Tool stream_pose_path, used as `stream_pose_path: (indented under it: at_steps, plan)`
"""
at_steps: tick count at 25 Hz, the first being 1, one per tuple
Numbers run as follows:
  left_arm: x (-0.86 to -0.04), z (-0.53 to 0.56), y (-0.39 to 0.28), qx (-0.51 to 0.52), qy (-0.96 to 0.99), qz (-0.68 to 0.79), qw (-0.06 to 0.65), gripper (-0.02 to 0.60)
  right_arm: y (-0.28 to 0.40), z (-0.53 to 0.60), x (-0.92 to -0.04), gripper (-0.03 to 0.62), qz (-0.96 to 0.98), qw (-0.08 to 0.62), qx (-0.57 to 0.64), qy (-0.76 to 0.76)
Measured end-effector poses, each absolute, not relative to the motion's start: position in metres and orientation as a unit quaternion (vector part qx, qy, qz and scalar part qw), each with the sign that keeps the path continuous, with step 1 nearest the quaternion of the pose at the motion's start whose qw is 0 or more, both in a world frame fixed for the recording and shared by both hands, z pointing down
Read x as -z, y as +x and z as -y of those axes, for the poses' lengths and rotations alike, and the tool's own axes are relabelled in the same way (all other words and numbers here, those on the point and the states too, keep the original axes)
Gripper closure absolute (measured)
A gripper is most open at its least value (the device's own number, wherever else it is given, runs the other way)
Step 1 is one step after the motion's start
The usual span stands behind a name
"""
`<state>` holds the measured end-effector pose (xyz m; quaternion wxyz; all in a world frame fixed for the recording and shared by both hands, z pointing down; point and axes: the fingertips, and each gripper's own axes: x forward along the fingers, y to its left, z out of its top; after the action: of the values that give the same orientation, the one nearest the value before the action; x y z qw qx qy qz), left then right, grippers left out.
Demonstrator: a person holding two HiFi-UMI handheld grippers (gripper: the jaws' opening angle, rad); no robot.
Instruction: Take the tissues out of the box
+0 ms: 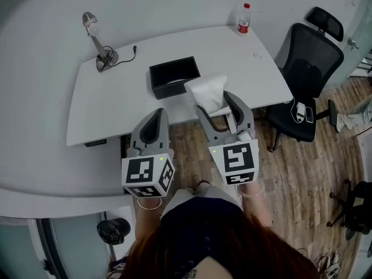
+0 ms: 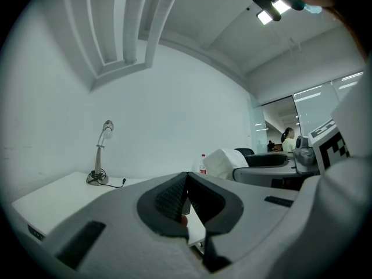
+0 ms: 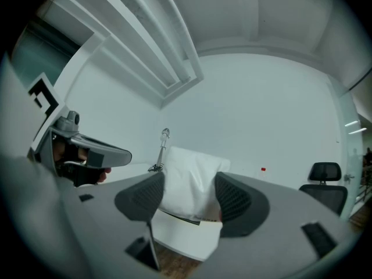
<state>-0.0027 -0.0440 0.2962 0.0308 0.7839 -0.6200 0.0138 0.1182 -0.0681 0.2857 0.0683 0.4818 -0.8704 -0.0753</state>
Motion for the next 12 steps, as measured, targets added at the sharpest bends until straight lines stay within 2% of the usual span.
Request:
stream_pose_path:
  at_steps: [12]
  plan:
    - [-0.299, 0.041, -0.021, -0.020, 0.802, 0.595, 0.040, 0.560, 0.097, 0.057, -0.284, 0.298, 0.859, 0.075, 0.067, 0.503]
